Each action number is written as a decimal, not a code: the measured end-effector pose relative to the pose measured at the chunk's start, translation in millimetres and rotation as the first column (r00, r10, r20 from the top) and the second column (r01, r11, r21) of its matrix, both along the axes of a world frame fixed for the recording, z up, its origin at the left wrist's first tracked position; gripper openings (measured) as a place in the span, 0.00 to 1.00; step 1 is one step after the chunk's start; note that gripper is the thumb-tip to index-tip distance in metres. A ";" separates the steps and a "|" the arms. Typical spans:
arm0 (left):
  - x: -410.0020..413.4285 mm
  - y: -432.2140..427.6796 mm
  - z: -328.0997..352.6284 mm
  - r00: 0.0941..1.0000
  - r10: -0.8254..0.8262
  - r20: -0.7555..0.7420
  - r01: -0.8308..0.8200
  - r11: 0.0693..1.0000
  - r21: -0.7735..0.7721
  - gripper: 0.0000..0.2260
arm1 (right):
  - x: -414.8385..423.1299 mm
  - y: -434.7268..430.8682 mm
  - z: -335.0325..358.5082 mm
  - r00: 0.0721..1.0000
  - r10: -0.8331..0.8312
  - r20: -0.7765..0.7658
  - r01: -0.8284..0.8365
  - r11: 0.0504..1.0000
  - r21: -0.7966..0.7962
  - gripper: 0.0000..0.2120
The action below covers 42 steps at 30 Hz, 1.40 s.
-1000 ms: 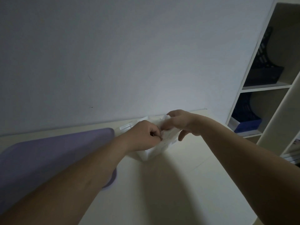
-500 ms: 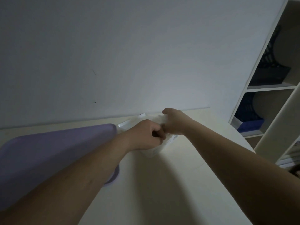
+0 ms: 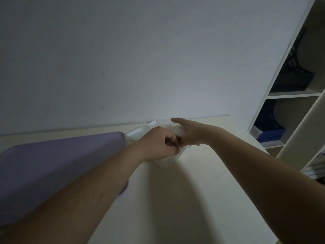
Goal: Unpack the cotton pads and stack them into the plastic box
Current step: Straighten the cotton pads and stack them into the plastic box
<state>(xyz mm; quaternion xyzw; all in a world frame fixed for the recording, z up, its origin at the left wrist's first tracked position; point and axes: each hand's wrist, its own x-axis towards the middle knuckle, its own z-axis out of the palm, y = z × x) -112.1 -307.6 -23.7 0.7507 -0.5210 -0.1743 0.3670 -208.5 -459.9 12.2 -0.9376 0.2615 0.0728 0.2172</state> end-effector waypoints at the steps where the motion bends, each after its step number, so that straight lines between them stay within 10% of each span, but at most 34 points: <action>1: 0.9 0.2 -0.2 1.000 -0.003 -0.009 0.003 1.000 0.001 0.03 | 1.5 -0.1 -0.9 1.000 0.003 0.011 -0.003 1.000 0.015 0.46; 10: 4.5 0.5 -3.9 0.999 -0.005 -0.041 0.004 1.000 -0.019 0.04 | -1.1 -10.7 -3.6 0.978 -0.094 0.187 0.093 0.996 0.013 0.37; 22: 1.6 -3.3 -10.2 0.995 0.028 0.095 -0.026 0.999 -0.022 0.05 | 7.8 8.2 -14.7 0.975 -0.164 0.149 0.210 0.903 -0.375 0.11; 26: 3.2 4.4 -7.9 0.995 0.008 0.099 -0.005 0.999 -0.037 0.05 | -2.0 4.8 -4.8 0.974 -0.173 0.145 0.205 0.945 -0.255 0.22; 30: 21.2 18.4 3.3 0.947 0.320 0.028 -0.305 0.922 -0.237 0.07 | -16.6 -7.7 13.0 0.921 -0.196 0.338 0.300 0.908 -0.292 0.05; 32: 36.5 22.9 -1.1 0.867 0.498 -0.003 -0.489 0.851 -0.191 0.05 | -18.6 -12.8 12.3 0.848 -0.246 0.469 0.341 0.931 -0.129 0.15; 36: 41.2 23.3 -20.7 0.784 0.579 -0.224 -0.583 0.811 0.054 0.22 | -18.0 5.2 -9.1 0.898 -0.206 0.389 0.164 0.977 0.137 0.25; 42: 41.7 20.1 -36.1 0.769 0.537 -0.347 -0.575 0.818 -0.010 0.34 | -14.1 5.5 -49.4 0.962 0.132 0.238 -0.064 0.960 -0.273 0.09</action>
